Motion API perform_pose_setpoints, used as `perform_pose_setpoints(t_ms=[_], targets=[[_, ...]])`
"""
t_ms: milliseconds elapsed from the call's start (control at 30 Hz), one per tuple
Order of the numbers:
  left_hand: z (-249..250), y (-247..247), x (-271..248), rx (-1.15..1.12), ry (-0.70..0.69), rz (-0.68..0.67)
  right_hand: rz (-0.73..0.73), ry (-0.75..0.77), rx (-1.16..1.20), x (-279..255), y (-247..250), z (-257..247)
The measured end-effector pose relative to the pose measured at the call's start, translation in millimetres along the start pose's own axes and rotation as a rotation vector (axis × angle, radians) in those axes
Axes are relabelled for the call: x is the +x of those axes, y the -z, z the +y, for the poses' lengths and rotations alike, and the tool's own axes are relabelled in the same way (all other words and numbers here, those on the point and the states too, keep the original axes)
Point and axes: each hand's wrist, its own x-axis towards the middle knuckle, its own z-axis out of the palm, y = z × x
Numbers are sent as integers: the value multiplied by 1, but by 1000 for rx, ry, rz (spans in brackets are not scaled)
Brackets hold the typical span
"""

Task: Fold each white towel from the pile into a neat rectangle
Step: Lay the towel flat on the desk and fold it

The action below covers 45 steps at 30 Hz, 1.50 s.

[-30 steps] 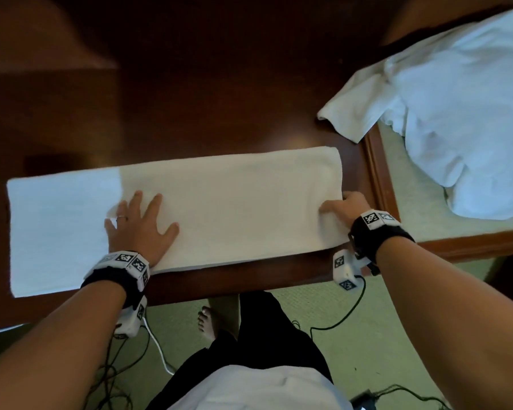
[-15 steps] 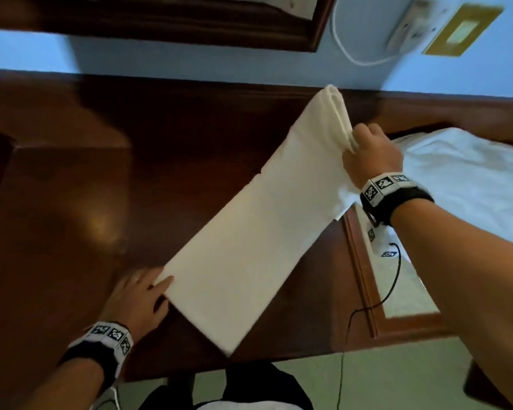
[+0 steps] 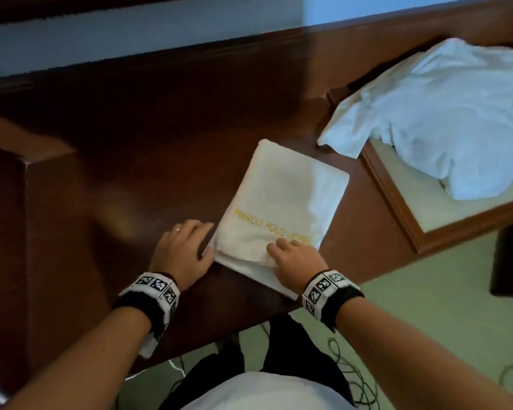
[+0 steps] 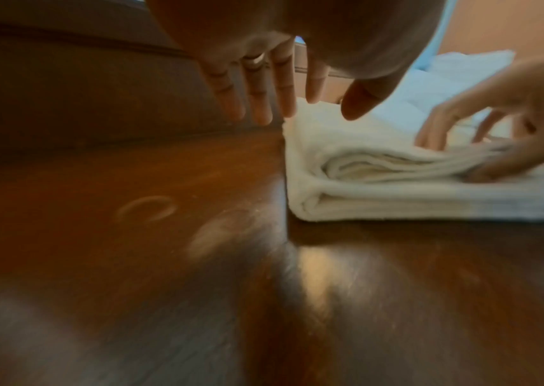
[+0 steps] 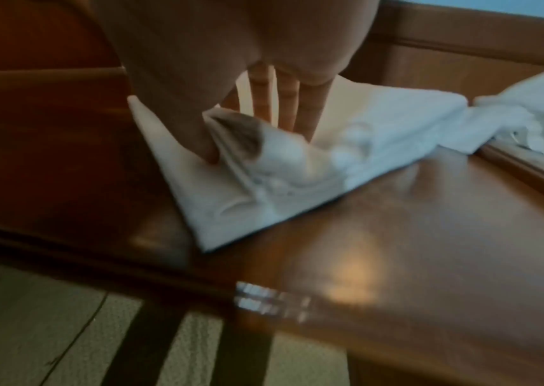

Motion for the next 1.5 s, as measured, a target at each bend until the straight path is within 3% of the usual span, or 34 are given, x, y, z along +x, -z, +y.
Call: perform_pose_setpoints(t_ms=[167, 300, 433, 500, 600, 733, 967, 1100, 1167, 1300, 1400, 1500], targets=[[7, -19, 7, 220, -405, -101, -31, -118, 3, -37, -23, -13], [23, -32, 33, 339, -468, -254, -50, -183, -5, -52, -23, 16], [40, -33, 59, 337, -530, -189, 1, -312, 60, -48, -11, 42], [42, -27, 64, 275, -506, -102, 103, -370, 49, -46, -2, 40], [31, -28, 49, 167, -482, -41, 162, -339, -8, -57, -7, 25], [13, -46, 24, 167, -531, -168, 71, -311, 16, -81, -30, 9], [12, -44, 15, 113, -521, -103, 119, -374, 4, -80, -27, 5], [10, -45, 17, 111, -592, -231, 25, -271, -8, -84, -29, -6], [9, -37, 29, 75, -571, -209, 111, -273, 56, -80, -20, -2], [23, -34, 66, 79, -505, 22, 372, -382, 103, -37, -7, 13], [36, -52, 76, 180, -430, -171, 189, -473, 64, -10, -19, 13], [14, -68, 66, 202, -304, -310, -8, -588, 85, -29, -44, 21]])
